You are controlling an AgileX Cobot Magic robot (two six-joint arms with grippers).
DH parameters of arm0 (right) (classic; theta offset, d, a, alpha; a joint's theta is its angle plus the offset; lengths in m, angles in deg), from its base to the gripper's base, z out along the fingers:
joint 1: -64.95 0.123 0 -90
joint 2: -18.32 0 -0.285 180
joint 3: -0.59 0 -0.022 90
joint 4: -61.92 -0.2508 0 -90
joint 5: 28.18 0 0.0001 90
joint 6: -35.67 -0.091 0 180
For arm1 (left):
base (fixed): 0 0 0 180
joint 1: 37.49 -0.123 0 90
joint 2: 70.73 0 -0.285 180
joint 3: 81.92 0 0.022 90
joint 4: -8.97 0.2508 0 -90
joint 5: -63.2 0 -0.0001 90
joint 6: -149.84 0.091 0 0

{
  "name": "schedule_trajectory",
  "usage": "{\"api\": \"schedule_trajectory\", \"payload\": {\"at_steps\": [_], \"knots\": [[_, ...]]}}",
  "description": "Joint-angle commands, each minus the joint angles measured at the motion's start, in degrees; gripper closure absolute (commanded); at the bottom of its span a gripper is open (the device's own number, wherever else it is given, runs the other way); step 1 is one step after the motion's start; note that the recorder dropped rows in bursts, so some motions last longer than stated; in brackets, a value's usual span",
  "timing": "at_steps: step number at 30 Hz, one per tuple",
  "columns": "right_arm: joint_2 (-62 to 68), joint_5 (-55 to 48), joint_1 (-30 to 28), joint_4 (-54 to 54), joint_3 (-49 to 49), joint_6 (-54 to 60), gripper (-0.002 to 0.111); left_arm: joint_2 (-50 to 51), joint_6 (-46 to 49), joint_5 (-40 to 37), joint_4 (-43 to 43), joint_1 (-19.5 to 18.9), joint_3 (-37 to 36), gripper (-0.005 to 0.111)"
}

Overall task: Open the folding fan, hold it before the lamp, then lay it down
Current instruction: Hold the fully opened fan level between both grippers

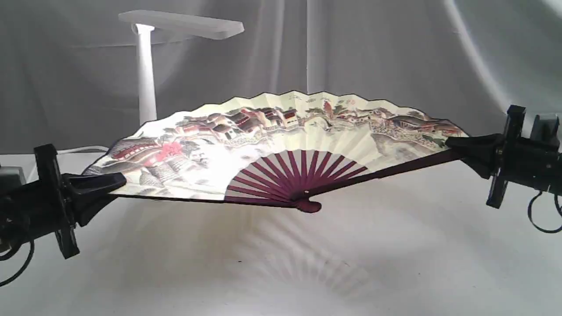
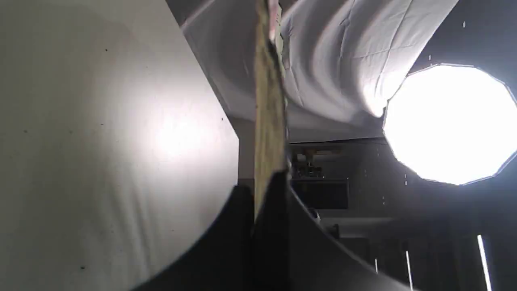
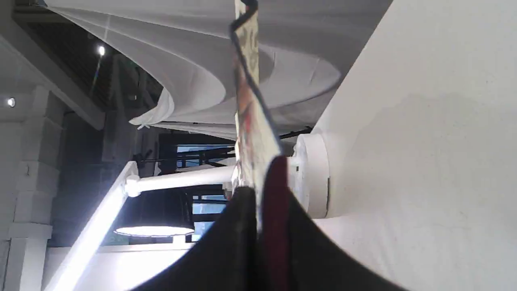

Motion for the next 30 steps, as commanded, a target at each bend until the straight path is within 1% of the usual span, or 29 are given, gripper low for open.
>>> {"api": "schedule_trajectory", "payload": {"at_steps": [1, 7, 15, 19, 23, 30], "knots": [[-0.27, 4.30, -2.33, -0.37, -0.04, -0.92, 0.108, -0.59, -4.14, -1.35, -7.60, -2.07, -0.12, 0.107], [-1.50, 4.30, -2.23, -0.37, 0.06, -3.65, 0.108, -2.35, -7.73, -1.35, -9.51, -2.07, -0.12, 0.107], [-6.49, 4.30, -2.23, -0.37, 0.06, -5.07, 0.108, -8.46, -7.73, -1.35, -10.29, -2.07, -0.12, 0.107], [-8.49, 4.30, -2.23, -0.37, 0.06, -7.87, 0.108, -11.02, -7.73, -1.35, -9.66, -2.07, -0.23, 0.107], [-9.79, 4.30, -2.23, -0.37, 0.06, -9.95, 0.108, -12.48, -7.73, -1.35, -12.10, -2.07, -0.22, 0.107], [-11.12, 4.30, -2.23, -0.37, 0.17, -11.30, 0.108, -14.02, -7.73, -3.69, -12.29, -2.07, -0.22, 0.107]]}}
